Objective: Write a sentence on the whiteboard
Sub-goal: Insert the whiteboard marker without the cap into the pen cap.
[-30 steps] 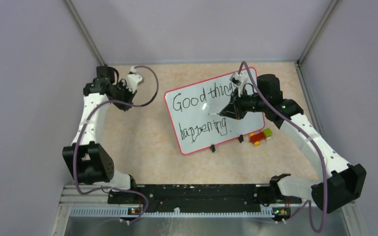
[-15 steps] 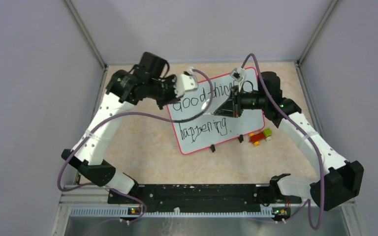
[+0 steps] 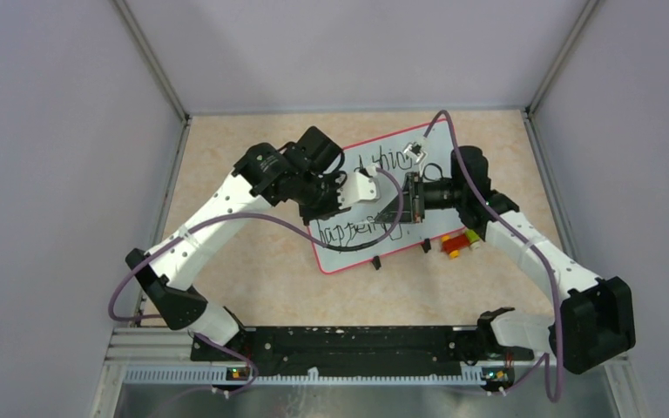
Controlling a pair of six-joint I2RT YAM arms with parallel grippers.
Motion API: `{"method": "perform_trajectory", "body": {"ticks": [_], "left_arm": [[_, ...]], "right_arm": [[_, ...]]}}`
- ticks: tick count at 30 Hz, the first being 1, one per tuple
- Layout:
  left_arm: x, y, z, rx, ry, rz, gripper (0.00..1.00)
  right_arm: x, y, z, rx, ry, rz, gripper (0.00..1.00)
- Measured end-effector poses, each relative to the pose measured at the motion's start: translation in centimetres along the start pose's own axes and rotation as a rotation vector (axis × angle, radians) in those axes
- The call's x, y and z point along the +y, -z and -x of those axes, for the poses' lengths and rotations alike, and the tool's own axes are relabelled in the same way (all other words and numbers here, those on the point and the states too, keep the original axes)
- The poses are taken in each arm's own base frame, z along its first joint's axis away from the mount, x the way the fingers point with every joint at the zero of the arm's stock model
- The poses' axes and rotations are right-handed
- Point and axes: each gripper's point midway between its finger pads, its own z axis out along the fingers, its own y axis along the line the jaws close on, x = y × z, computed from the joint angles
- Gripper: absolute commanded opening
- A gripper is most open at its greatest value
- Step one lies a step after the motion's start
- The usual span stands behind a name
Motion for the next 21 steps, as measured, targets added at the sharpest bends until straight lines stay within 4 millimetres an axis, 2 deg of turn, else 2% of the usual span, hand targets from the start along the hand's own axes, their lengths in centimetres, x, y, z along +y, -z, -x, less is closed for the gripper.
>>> {"method": "perform_trajectory", "body": {"ticks": [9, 21], "left_arm": [[0.0, -0.8, -0.1, 0.016, 0.028, -0.006, 0.00], [-0.7, -0.9, 0.6, -0.011, 0.022, -0.041, 0.00]], "right_arm": [[1.4, -0.3, 1.6, -0.055, -0.021, 0.071, 0.00], [1.4, -1.0, 1.3, -0.037, -0.041, 0.081, 0.00]]}}
